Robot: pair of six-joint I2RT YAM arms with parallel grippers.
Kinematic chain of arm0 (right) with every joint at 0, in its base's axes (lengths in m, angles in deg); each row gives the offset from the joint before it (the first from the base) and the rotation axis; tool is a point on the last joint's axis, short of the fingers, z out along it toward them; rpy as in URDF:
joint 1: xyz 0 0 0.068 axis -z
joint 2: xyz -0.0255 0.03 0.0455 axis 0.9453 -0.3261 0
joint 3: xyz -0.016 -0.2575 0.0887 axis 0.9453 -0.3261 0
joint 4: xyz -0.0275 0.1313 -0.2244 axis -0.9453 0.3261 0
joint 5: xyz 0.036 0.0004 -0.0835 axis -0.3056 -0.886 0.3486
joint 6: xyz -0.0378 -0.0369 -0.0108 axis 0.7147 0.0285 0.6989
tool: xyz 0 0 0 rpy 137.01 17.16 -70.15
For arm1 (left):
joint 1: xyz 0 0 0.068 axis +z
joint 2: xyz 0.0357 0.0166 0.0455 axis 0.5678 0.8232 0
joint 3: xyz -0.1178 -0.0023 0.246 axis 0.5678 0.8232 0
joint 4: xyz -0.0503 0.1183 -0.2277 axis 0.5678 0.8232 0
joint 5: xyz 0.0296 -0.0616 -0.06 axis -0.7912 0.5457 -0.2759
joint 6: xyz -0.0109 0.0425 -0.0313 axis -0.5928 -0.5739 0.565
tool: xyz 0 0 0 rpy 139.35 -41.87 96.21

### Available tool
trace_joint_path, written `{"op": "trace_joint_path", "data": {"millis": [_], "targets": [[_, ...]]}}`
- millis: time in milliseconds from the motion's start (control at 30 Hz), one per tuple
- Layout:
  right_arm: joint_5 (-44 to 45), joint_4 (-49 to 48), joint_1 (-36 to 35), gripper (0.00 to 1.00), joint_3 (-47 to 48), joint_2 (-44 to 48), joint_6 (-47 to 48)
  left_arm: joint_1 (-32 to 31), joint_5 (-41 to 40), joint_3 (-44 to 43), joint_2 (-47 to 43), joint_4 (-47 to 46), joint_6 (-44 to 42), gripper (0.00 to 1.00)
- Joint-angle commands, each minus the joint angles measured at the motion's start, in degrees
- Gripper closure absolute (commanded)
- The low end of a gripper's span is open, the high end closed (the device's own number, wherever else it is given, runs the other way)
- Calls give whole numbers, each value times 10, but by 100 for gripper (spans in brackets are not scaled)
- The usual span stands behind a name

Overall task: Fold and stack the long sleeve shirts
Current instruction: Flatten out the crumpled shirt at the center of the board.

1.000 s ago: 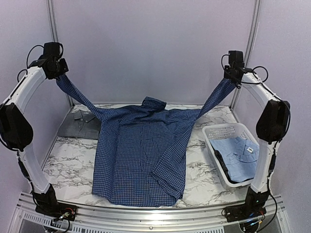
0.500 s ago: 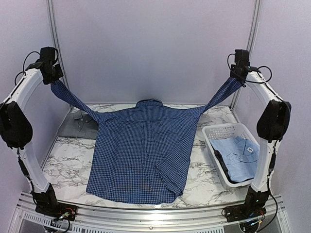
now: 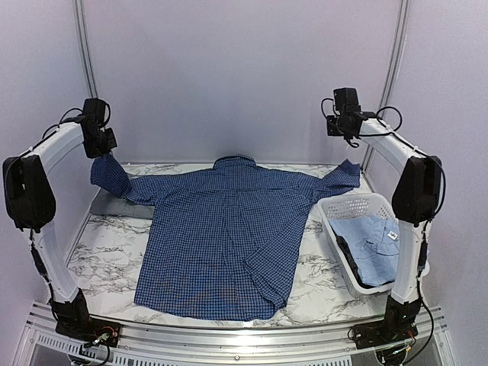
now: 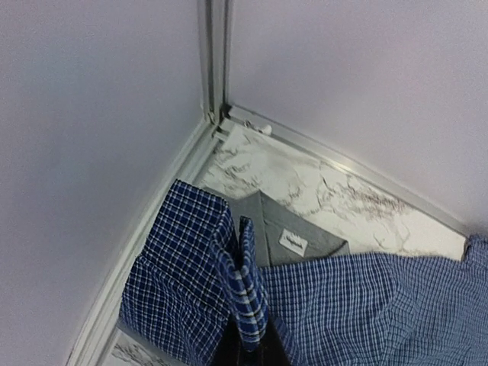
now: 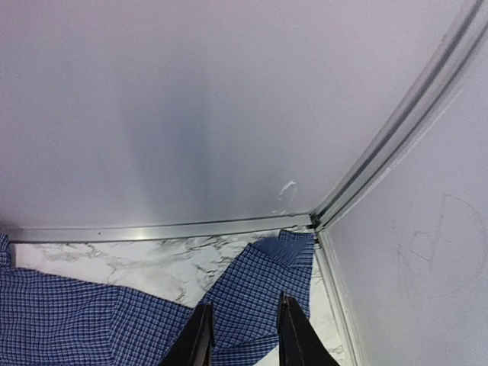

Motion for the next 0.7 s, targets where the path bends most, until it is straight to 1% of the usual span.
{"op": "trace_joint_path", "data": {"millis": [0, 100, 167, 267, 400, 433, 500, 567, 667], "targets": [[-30, 27, -37, 73, 4, -18, -15, -47, 9, 62, -29, -21, 13, 97], [-48, 30, -75, 68, -26, -3, -21, -58, 17, 119, -49, -46, 31, 93], [-47, 28, -110, 64, -68, 14, -22, -62, 41, 155, -56, -62, 42, 92], [-55, 21, -163, 60, -142, 50, -40, -78, 51, 191, -68, -75, 52, 91], [-67, 11, -244, 55, -252, 105, -72, -95, 74, 230, -77, -88, 69, 81], [-76, 9, -263, 54, -276, 119, -80, -95, 78, 238, -79, -89, 76, 76], [-94, 10, -298, 53, -319, 141, -100, -95, 80, 254, -81, -93, 87, 76], [-99, 18, -337, 52, -347, 155, -120, -92, 80, 264, -82, -94, 103, 77], [-114, 35, -392, 52, -382, 170, -156, -86, 70, 286, -96, -101, 131, 75]]}}
